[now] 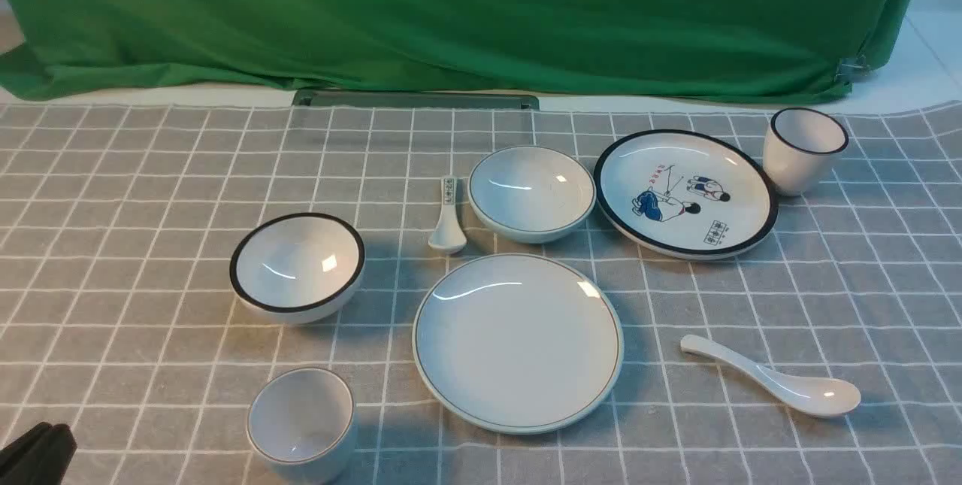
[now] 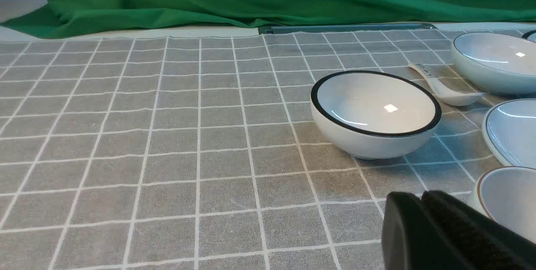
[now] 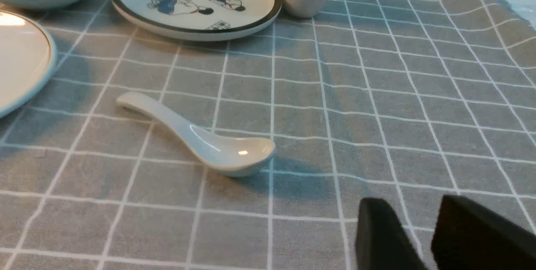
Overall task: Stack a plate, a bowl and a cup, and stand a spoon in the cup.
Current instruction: Use the right arm to grab a blue rice bowl
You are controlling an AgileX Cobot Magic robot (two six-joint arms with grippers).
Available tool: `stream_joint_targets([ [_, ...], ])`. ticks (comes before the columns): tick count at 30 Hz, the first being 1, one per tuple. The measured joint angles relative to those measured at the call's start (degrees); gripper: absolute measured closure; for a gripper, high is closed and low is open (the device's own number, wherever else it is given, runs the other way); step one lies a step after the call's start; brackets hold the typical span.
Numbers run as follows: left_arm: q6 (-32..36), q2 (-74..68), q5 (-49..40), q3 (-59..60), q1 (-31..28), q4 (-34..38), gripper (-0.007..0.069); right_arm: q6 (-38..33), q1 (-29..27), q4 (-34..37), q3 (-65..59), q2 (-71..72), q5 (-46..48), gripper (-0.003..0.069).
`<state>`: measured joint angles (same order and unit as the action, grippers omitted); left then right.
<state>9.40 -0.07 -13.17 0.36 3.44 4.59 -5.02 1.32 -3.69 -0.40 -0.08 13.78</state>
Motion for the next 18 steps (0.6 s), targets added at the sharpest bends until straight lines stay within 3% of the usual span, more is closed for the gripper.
stream_joint_targets([
  [8, 0.0, 0.0, 1.7, 0.0, 0.0, 2.04, 0.0607, 0.0, 0.0, 0.0, 0.0, 0.0, 0.0, 0.0417],
  [10, -1.49, 0.0, 4.47, 0.0, 0.0, 6.82, 0.0607, 0.0, 0.0, 0.0, 0.0, 0.0, 0.0, 0.0417],
  [14, -10.68, 0.0, 12.61, 0.0, 0.0, 20.91, 0.0607, 0.0, 0.0, 0.0, 0.0, 0.0, 0.0, 0.0417],
  [18, -13.7, 0.0, 16.44, 0.0, 0.0, 25.19, 0.0607, 0.0, 0.0, 0.0, 0.0, 0.0, 0.0, 0.0417],
])
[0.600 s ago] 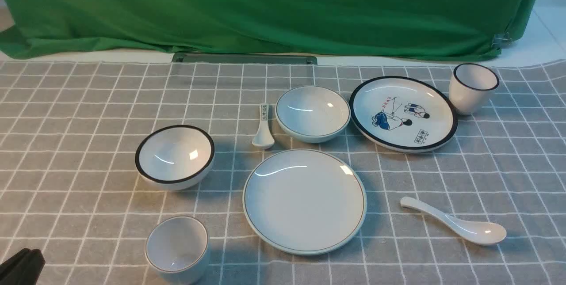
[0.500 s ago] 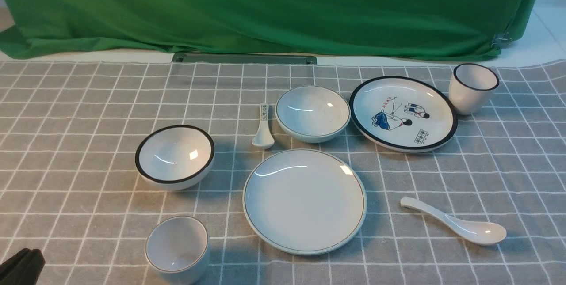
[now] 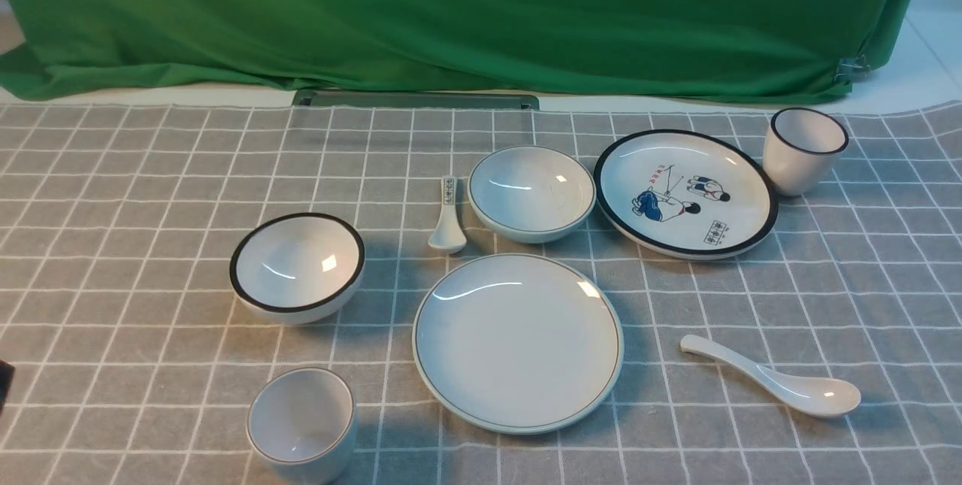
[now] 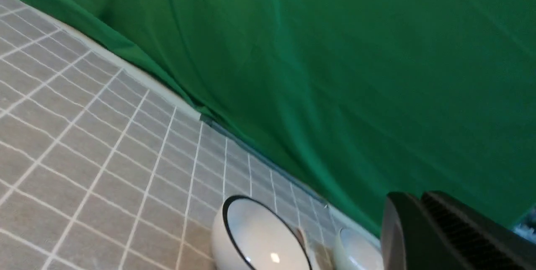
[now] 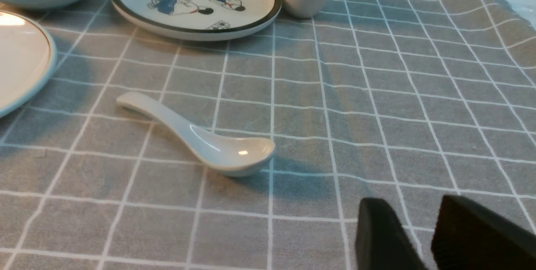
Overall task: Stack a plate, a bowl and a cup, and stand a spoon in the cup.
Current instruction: Use the right arm to grab a blue rice bowl
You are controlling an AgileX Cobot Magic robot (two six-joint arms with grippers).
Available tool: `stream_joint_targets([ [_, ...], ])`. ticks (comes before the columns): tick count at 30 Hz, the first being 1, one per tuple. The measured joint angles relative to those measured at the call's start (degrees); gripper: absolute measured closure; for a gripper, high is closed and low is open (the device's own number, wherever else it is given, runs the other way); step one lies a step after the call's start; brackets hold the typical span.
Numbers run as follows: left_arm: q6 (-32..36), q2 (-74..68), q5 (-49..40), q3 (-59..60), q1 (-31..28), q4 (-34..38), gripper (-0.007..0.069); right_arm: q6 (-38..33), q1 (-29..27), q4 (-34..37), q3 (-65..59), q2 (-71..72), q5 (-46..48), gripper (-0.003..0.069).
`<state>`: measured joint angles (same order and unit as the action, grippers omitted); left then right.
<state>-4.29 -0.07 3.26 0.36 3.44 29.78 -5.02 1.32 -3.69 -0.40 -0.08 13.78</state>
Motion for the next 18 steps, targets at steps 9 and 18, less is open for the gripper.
stream_joint_targets([
  [9, -2.21, 0.0, 3.13, 0.0, 0.0, -2.87, 0.0607, 0.0, 0.0, 0.0, 0.0, 0.0, -0.05, 0.0417],
  [18, -3.49, -5.25, -12.16, -12.9, 0.02, -11.91, 0.0607, 0.0, 0.0, 0.0, 0.0, 0.0, -0.05, 0.0417],
])
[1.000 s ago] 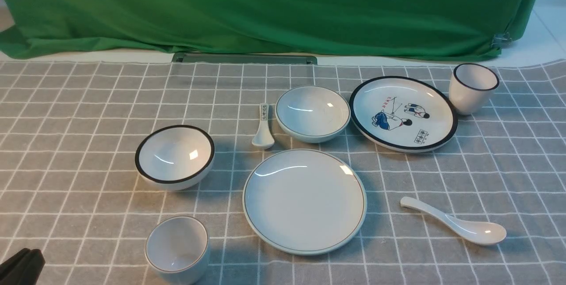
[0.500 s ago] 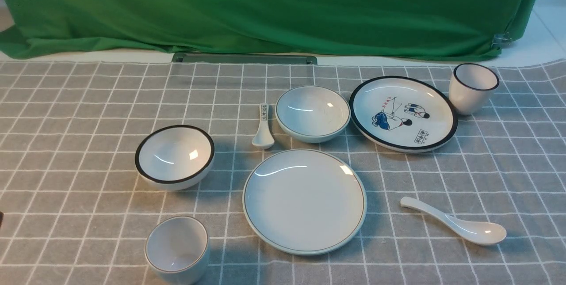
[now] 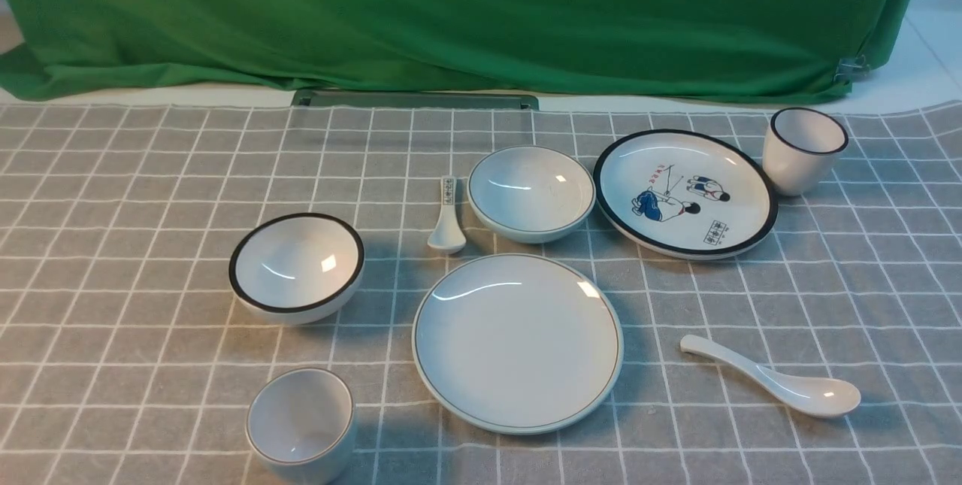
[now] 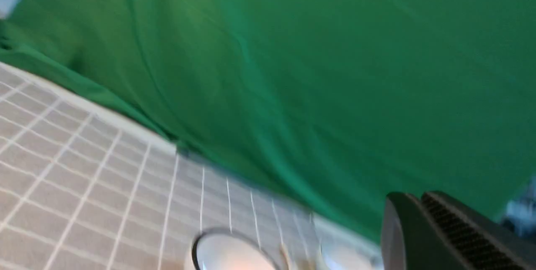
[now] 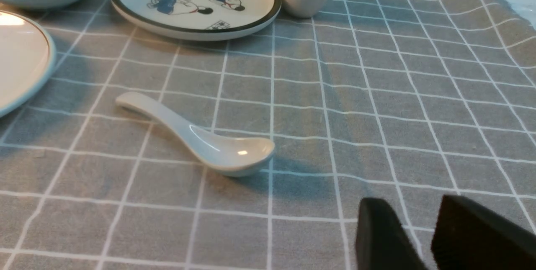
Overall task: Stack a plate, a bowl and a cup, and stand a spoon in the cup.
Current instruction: Use the right arm to grab a blue rice bowl
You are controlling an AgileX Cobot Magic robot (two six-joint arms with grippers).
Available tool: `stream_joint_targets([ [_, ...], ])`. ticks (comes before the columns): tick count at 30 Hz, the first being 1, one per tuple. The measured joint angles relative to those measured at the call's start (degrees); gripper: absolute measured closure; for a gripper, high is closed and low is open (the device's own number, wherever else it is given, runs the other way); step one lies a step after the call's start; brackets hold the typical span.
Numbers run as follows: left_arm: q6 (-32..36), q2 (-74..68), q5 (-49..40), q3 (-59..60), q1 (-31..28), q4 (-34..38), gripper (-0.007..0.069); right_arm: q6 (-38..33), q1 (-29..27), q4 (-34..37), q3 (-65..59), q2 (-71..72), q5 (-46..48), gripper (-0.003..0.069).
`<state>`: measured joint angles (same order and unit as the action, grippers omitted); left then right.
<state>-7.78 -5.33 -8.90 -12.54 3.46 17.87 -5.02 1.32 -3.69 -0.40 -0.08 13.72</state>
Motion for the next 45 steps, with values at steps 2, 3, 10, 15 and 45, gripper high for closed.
stream_joint_targets([
  [2, 4.92, -5.75, -10.47, -6.05, 0.0, -0.2, 0.0607, 0.0, 0.0, 0.0, 0.0, 0.0, 0.0, 0.0417],
  [3, 8.29, -9.08, -15.84, -8.85, 0.0, -0.01, 0.0607, 0.0, 0.0, 0.0, 0.0, 0.0, 0.0, 0.0417],
  [10, 22.82, -31.34, -39.19, -21.52, 0.0, 3.14, 0.0607, 0.0, 0.0, 0.0, 0.0, 0.0, 0.0, 0.0417],
  [15, 27.88, -41.8, -39.1, -23.62, 1.06, 7.04, 0.0607, 0.0, 0.0, 0.0, 0.0, 0.0, 0.0, 0.0417],
  [45, 36.26, -56.91, -37.27, -34.79, 17.09, 7.93, 0.0607, 13.82, 15.87, 9.67, 24.39, -20.6, 11.33, 0.0615],
])
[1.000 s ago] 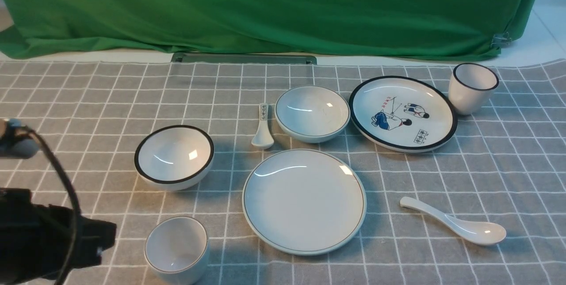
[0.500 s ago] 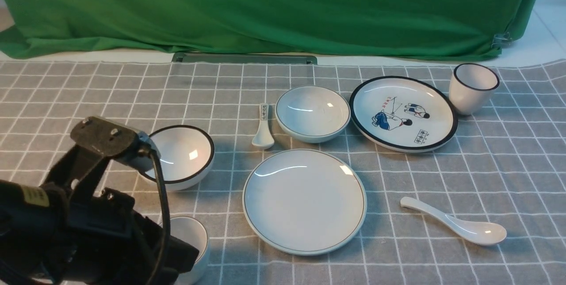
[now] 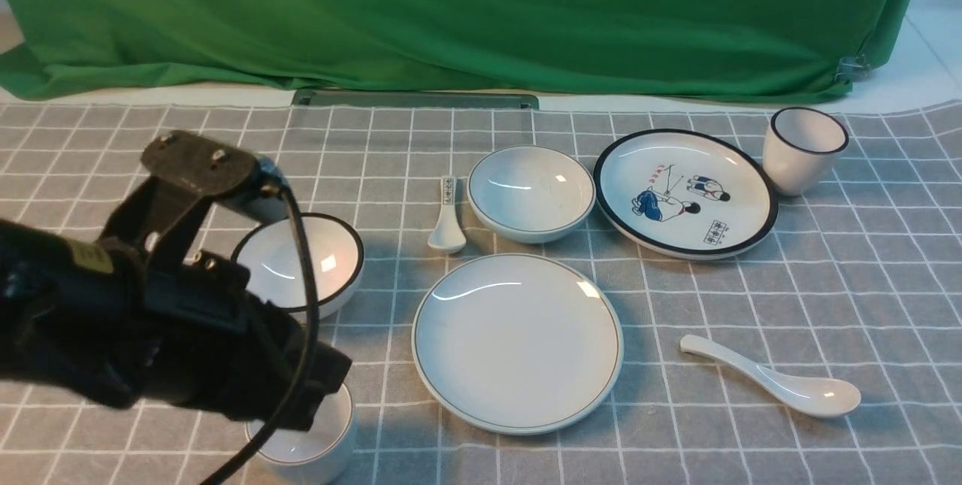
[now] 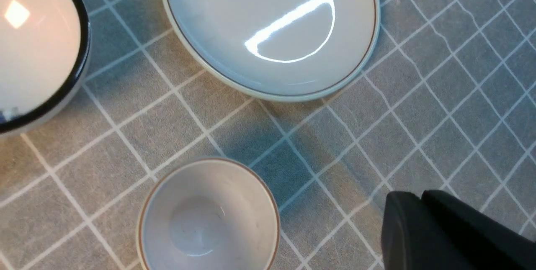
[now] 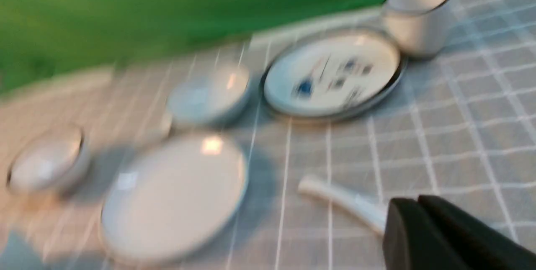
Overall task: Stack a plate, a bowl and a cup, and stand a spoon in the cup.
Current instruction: Use the right arm to grab a blue rice bowl
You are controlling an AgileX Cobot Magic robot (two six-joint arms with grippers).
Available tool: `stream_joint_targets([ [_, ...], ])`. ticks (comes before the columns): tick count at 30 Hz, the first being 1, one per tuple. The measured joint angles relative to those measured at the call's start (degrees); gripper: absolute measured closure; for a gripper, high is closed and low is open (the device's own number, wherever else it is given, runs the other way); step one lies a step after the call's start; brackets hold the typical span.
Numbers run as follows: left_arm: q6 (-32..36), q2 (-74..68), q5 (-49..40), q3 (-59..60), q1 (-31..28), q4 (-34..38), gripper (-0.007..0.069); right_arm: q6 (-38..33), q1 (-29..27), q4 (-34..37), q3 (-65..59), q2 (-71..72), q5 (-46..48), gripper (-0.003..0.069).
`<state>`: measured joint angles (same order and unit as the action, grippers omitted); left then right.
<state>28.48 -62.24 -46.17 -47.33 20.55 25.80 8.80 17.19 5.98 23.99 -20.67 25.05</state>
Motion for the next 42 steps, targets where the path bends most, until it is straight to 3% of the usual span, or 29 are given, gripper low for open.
stream_joint_targets([
  [2, 1.75, -0.79, 0.66, -1.03, 0.0, 0.0, 0.0607, -2.78, 4.99, -2.01, 9.61, -11.1, 9.52, 0.0621],
  [6, 4.92, 0.19, 1.48, -2.27, 0.0, 0.22, 0.0607, -4.98, 11.67, -8.45, 23.41, -31.31, 14.0, 0.0604],
  [9, 5.5, 2.59, 1.36, -2.35, 0.0, 0.22, 0.0607, -10.54, 13.15, -10.43, 33.63, -45.02, 15.64, 0.0588],
  [13, 5.28, 8.86, 0.01, -2.45, 0.0, -0.63, 0.0607, -20.87, 11.79, -7.72, 47.8, -60.07, 21.65, 0.0585],
  [15, 4.48, 12.74, -0.42, -2.45, 0.0, -1.53, 0.0607, -28.73, 8.28, -0.56, 55.31, -67.77, 25.98, 0.0599],
  [18, 2.93, 17.31, -1.6, -2.45, 0.0, -3.73, 0.0607, -31.14, 4.15, 5.09, 61.19, -73.26, 27.46, 0.061],
  [21, 1.47, 20.65, -2.54, -2.45, 0.0, -5.95, 0.0607, -30.0, 2.27, 6.09, 64.4, -76.96, 27.15, 0.0604],
  [24, 0.27, 25.3, -2.35, -2.27, 0.0, -8.2, 0.0607, -27.47, 1.88, 6.35, 68.29, -83.22, 27.23, 0.0509],
  [26, 0.01, 26.91, -1.58, -1.99, 0.0, -8.58, 0.0607, -26.17, 2.87, 6.63, 70.61, -86.94, 27.23, 0.0396],
  [29, -0.18, 27.11, -0.64, -1.99, 0.0, -8.71, 0.0607, -29.36, 4.08, 6.95, 74.67, -92.56, 27.48, 0.0294],
  [30, -0.18, 27.11, -0.56, -1.97, 0.0, -8.76, 0.0607, -29.94, 4.16, 6.95, 74.99, -92.57, 27.48, 0.0291],
  [36, -0.22, 26.86, -0.34, -1.43, 0.0, -8.76, 0.0607, -62.15, 7.42, 6.95, 81.52, -98.59, 30.29, 0.0264],
  [42, -1.55, 26.86, -0.83, -1.43, 0.0, -8.76, 0.0607, -76.03, 8.17, 6.9, 81.99, -100.53, 23.83, 0.0129],
])
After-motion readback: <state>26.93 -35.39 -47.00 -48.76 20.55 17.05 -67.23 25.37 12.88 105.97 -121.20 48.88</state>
